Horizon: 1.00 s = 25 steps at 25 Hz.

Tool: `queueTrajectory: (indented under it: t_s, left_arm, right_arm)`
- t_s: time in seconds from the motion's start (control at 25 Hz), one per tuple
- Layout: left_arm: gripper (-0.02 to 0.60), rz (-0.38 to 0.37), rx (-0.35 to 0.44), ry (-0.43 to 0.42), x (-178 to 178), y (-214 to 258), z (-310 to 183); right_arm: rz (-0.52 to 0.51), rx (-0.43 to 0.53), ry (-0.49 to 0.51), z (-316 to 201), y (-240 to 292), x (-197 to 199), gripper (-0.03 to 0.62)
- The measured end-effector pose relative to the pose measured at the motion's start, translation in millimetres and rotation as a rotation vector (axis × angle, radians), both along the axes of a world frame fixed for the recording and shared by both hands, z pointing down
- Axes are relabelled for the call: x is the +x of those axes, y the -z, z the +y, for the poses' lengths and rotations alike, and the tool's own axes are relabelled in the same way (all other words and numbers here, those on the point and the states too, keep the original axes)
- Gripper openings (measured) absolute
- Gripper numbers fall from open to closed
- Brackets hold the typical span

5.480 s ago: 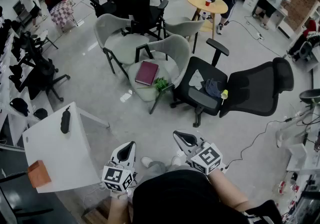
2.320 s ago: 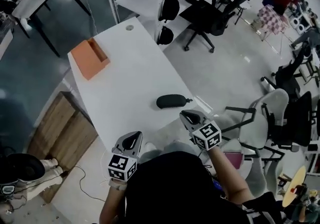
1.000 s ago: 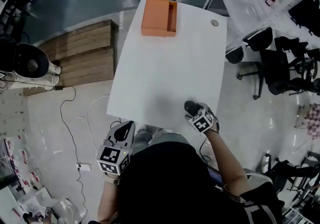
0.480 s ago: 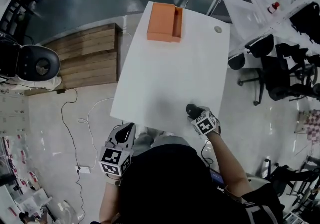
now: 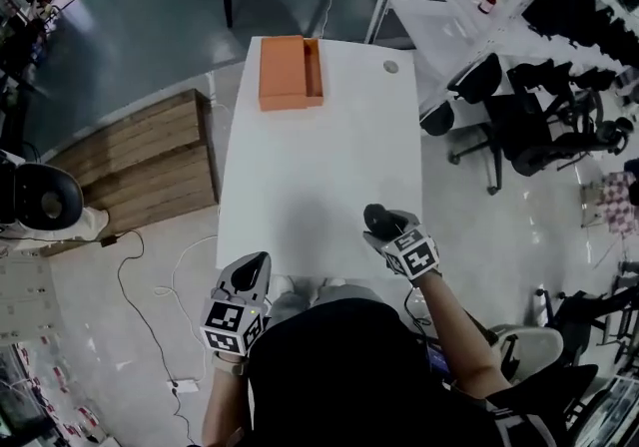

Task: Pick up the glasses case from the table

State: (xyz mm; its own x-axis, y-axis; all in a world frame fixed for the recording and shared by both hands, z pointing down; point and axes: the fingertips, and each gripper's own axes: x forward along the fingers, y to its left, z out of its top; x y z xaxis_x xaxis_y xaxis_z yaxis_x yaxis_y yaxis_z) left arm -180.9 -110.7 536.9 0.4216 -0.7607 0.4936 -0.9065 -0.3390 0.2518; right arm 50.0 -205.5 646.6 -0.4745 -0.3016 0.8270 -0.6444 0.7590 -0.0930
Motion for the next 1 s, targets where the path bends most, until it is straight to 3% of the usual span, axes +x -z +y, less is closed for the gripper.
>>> queueTrajectory:
  t_s: [0.44,1.0]
  left_arm:
    - [0.017,0.043,0.097,-0.237,46.6,27.0,-43.9]
    - [0.017,0.076,0.16,-0.489,112.9,56.5,-55.2]
  right_arm:
    - [-0.224,0.229,-0.238,8.6,126.5,15.6,0.316]
    - [-0.348,0.375,-0.435,68.9,189.5,54.4,0.316]
